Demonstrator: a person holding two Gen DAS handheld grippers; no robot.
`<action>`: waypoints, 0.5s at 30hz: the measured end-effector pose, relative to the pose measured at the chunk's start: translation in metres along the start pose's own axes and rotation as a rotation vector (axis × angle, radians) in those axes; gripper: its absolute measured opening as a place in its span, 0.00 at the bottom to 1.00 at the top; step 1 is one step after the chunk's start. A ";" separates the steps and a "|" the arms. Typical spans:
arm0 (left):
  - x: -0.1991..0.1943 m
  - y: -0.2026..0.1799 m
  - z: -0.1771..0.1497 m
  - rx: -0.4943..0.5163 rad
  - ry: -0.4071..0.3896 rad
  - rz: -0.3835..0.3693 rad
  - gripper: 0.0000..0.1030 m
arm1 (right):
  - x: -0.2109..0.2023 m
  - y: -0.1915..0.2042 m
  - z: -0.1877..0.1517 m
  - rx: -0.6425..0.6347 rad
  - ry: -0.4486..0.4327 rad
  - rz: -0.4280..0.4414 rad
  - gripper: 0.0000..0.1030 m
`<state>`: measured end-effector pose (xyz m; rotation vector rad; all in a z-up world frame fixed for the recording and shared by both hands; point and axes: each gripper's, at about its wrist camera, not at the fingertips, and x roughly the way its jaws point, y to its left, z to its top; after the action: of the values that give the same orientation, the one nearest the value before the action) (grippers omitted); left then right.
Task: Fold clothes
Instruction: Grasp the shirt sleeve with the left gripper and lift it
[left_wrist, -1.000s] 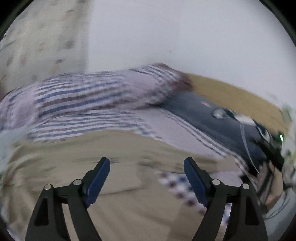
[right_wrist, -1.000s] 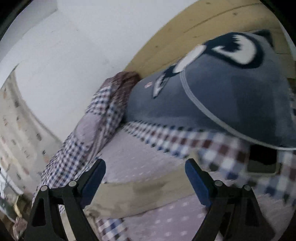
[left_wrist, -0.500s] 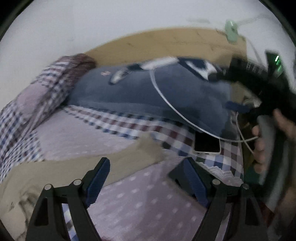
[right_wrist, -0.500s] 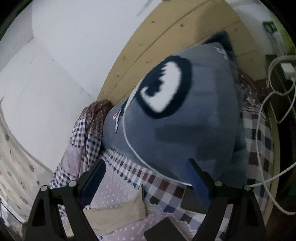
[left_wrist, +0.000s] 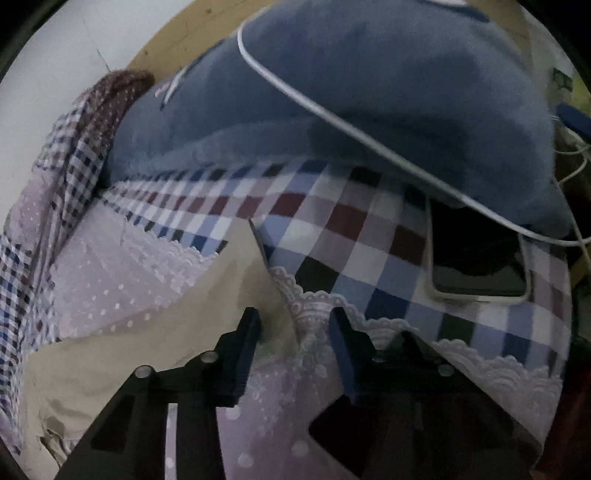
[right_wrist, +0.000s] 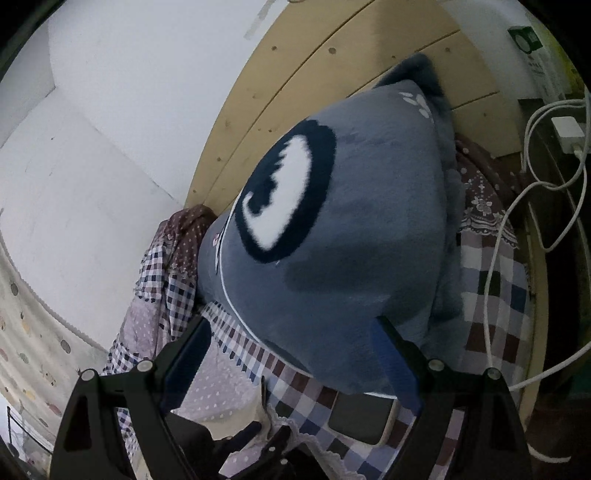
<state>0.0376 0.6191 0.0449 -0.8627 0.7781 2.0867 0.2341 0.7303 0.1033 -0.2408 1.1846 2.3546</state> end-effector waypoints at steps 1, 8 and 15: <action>0.000 0.004 0.002 -0.017 0.003 0.001 0.16 | 0.000 -0.001 0.001 -0.001 0.001 0.004 0.88; -0.046 0.076 0.009 -0.235 -0.081 -0.131 0.03 | 0.012 0.018 -0.006 -0.068 0.036 0.047 0.88; -0.158 0.205 -0.002 -0.532 -0.304 -0.246 0.03 | 0.040 0.079 -0.044 -0.252 0.175 0.188 0.88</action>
<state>-0.0460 0.4433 0.2150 -0.8314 -0.0534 2.1558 0.1574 0.6698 0.1180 -0.4464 1.0231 2.6964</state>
